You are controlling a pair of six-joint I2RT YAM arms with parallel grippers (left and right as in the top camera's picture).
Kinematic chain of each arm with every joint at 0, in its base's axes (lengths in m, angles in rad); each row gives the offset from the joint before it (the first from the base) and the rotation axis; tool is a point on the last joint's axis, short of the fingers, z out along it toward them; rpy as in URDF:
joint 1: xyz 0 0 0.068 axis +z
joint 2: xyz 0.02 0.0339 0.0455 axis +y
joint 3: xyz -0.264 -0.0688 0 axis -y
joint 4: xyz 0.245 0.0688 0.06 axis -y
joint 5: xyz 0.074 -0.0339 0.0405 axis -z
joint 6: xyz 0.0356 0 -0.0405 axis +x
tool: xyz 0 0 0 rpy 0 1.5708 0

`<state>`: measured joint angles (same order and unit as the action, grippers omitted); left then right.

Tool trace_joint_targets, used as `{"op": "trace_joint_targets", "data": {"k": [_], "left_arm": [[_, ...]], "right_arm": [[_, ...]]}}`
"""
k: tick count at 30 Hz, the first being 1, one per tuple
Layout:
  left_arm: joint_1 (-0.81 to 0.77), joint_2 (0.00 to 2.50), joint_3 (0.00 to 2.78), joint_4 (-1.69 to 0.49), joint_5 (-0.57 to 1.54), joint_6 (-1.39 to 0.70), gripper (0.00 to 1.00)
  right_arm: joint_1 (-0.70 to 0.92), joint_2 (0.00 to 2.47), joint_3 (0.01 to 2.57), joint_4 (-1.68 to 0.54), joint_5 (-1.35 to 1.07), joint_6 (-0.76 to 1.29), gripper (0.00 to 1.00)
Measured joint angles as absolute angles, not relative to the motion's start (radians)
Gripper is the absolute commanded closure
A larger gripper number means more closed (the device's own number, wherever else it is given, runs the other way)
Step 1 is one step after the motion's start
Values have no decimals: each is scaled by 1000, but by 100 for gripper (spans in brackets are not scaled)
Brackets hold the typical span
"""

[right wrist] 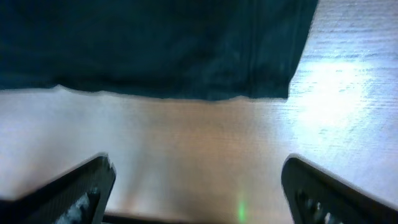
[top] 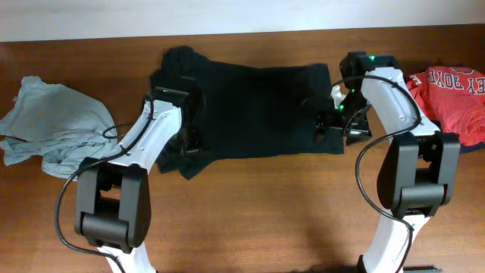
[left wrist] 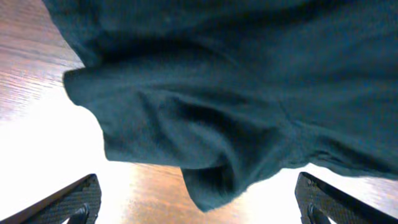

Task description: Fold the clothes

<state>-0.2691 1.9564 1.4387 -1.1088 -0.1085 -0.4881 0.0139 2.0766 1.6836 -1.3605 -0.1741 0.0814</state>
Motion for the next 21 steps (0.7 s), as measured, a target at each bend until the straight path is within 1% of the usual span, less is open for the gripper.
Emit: {"op": "trace_joint_targets", "data": {"k": [2,5,16,18,19,21], "left_arm": [[-269,1956,1415,-1093,-109,-497,5],[-269,1956,1374,-1060,-108,-508,7],[-269,1956,1264,-909,-120,-541,8],[-269,1945,1245,-880,-121,-543,11],[-269,1938,1232,-858,-121,-543,16],[-269,1921,1201,-809,-117,-542,19]], "right_arm": [[14,2077,1656,-1339,-174,81,17],[14,2077,1615,-1303,-174,78,18],[14,2077,1551,-1158,-121,78,18],[14,2077,1551,-1139,-113,77,18],[14,2077,1551,-1132,-112,77,18],[14,2077,1551,-1118,-109,76,18]]}}
